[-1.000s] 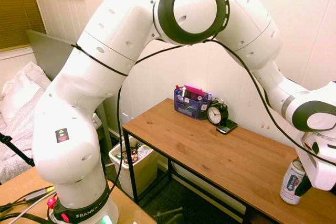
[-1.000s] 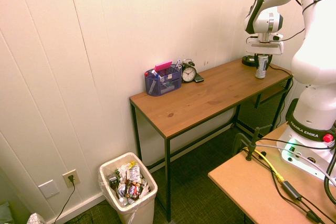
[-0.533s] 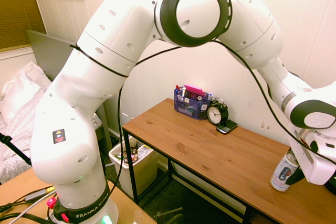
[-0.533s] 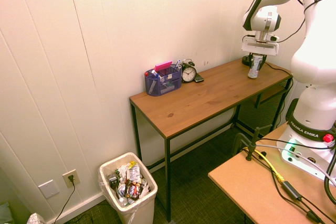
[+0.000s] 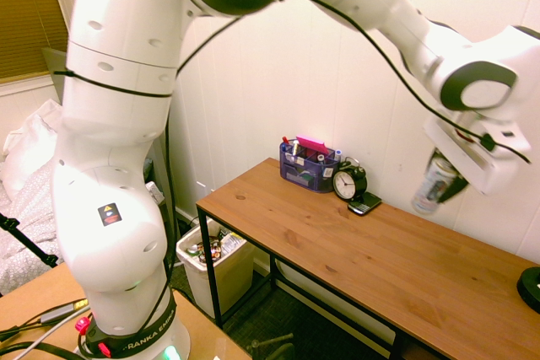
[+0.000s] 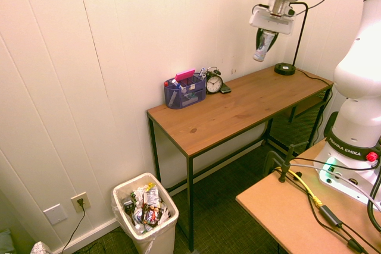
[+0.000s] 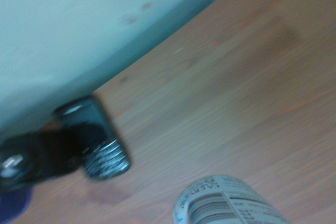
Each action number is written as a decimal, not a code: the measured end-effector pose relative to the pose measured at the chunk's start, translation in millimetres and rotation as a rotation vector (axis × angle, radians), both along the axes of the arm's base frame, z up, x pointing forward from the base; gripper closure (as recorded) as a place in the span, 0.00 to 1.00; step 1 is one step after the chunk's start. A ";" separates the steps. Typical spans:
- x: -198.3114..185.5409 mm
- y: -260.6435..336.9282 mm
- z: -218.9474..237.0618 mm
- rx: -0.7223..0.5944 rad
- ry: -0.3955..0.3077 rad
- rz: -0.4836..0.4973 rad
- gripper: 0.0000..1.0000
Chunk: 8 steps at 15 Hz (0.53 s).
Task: Throw the can in the trash bin
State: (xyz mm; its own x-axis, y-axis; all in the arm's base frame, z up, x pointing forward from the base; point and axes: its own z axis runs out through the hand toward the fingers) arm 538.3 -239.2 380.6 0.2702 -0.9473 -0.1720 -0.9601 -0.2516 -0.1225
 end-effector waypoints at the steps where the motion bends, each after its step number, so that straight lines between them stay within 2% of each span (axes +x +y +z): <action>1: -0.3 44.9 9.8 -0.008 -0.007 0.078 1.00; 4: -17.1 196.7 34.9 -0.015 -0.059 0.232 1.00; 8: -88.4 412.8 45.7 -0.073 -0.112 0.286 1.00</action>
